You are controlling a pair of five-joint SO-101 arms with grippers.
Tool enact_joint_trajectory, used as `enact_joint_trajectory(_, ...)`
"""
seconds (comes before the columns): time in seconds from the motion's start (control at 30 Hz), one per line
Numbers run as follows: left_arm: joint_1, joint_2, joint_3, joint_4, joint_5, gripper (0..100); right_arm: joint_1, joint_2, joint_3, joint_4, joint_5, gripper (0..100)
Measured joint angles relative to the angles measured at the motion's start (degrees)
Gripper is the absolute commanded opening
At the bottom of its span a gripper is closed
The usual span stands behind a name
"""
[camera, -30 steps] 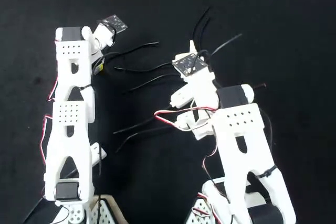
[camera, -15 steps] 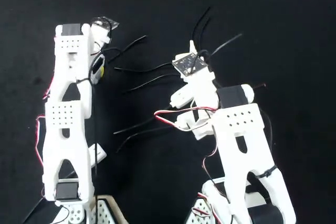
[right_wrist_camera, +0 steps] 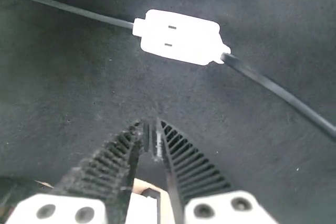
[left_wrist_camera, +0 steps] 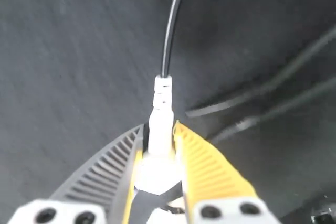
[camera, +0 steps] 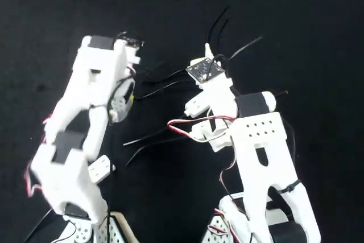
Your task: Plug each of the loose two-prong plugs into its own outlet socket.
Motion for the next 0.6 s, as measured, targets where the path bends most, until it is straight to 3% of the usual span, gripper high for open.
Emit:
enact_joint_trajectory(0.23, 6.77, -27.34, 23.82, -5.54, 4.48, 3, 0.44, 0.00, -0.62, 3.43, -0.09, 1.5)
enact_joint_trajectory(0.4, 14.24, -39.56, 33.85, -10.37, 10.37, 4, 1.14, 0.00, -1.23, 3.60, -0.09, 1.5)
enact_joint_trajectory(0.6, 26.81, -43.08, 37.63, -12.22, 12.31, 20, 5.01, 0.00, -4.84, 5.80, 0.00, 1.5)
